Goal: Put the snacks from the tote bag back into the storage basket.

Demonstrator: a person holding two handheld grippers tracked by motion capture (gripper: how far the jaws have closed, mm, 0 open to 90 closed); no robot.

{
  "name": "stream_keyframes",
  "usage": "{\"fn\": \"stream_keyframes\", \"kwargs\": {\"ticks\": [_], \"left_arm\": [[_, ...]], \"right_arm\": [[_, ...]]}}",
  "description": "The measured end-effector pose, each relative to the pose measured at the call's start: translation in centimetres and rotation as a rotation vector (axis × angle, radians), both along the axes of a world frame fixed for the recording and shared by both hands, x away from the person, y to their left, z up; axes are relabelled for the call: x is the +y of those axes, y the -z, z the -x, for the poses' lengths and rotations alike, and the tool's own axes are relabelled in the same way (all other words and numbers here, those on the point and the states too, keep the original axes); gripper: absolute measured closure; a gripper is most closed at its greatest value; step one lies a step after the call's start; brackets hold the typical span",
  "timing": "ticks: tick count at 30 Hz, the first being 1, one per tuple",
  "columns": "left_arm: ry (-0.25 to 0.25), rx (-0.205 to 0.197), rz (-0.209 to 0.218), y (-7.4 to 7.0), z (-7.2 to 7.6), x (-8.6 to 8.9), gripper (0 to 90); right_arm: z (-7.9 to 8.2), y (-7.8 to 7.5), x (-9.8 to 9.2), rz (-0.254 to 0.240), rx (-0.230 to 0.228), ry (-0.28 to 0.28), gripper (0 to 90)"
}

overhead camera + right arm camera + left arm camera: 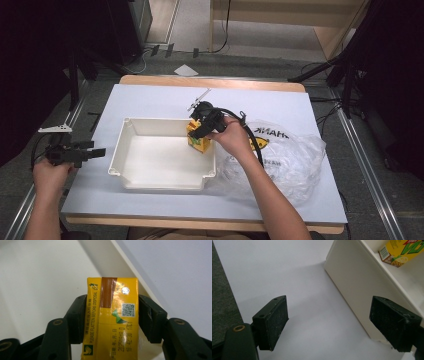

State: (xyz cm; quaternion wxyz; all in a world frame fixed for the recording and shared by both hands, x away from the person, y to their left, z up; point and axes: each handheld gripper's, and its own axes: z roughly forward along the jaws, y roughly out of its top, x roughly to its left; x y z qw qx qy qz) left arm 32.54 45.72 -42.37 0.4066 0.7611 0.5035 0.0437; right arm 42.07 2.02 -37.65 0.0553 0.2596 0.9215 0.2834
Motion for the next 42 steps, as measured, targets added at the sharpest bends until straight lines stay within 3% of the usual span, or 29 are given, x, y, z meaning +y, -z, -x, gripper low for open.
{"fn": "stream_keyframes", "kwargs": {"ticks": [13, 26, 31, 42], "left_arm": [[0.001, 0.002, -0.004, 0.0, -0.4, -0.3, 16.2], [0.001, 0.001, -0.004, 0.1, -1.1, -0.5, 16.2], [0.004, 0.003, -0.005, 0.1, -1.4, -0.7, 16.2], [0.009, -0.004, 0.014, 0.0, -1.9, -1.1, 16.2]], "right_arm": [[1.0, -2.2, -1.5, -0.037, -0.03, 0.007, 43.5], [1.8, -2.1, -1.9, -0.022, -0.025, -0.006, 41.8], [2.2, -2.5, -2.4, -0.04, -0.021, 0.0, 39.2], [3.6, -3.1, -2.2, -0.061, -0.039, -0.059, 41.4]]}}
